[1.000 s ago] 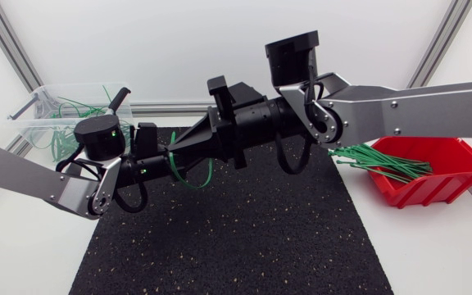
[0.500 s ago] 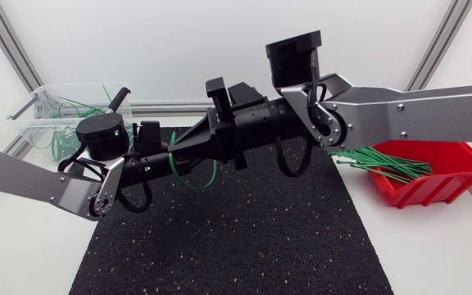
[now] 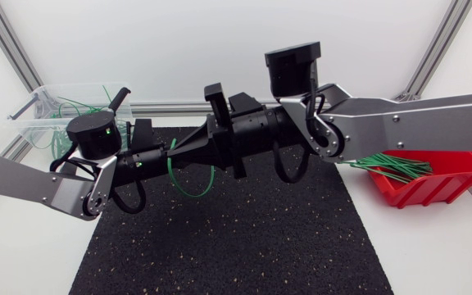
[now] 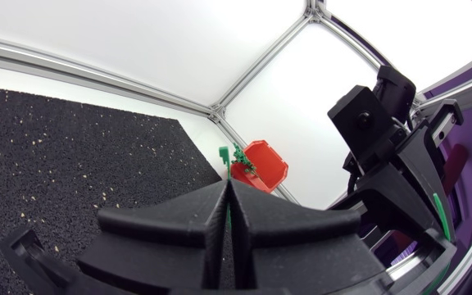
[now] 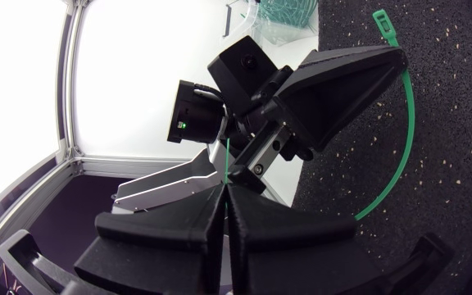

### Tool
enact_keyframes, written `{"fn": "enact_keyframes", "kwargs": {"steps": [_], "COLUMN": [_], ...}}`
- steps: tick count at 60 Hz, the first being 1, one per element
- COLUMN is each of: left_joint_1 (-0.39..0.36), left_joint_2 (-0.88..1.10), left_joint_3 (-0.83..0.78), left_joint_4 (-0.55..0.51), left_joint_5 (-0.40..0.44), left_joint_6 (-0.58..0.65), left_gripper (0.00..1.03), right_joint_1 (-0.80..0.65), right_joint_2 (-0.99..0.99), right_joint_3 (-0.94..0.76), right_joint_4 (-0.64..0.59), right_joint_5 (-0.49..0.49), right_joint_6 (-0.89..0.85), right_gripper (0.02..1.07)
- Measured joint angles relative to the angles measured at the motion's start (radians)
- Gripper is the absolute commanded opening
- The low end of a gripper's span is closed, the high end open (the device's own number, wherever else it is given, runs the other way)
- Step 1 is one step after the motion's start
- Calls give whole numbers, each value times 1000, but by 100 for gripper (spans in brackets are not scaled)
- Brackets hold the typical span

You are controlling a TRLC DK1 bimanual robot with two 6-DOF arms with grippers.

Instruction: Take a green cable tie from the red box, thread the tail through the head to close it, then place it in the transparent bin on the left.

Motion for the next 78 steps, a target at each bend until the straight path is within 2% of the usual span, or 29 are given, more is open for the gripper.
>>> {"fn": "enact_keyframes", "kwargs": {"steps": [18, 31, 41, 49, 66, 78], "left_joint_1": [8, 24, 25, 23, 20, 12], "left_joint_2": [0, -10, -37, -39, -39, -39], "left_joint_3": [0, 0, 0, 1, 1, 1], "left_joint_4": [-1, 0, 0, 0, 0, 0], "left_joint_5": [39, 69, 125, 138, 238, 249], "left_joint_6": [-8, -10, -19, 3, 26, 19], "left_gripper": [3, 3, 3, 3, 3, 3], "right_joint_1": [1, -66, -116, -126, -137, -139], "right_joint_2": [0, -17, -35, -35, -35, -36], "right_joint_3": [-3, -3, -3, -8, -16, -16], "right_joint_4": [5, 3, 3, 4, 16, 23], "right_joint_5": [-35, -42, -42, -42, -42, -42], "right_joint_6": [139, 220, 235, 241, 245, 245], "right_gripper": [8, 8, 8, 8, 8, 8]}}
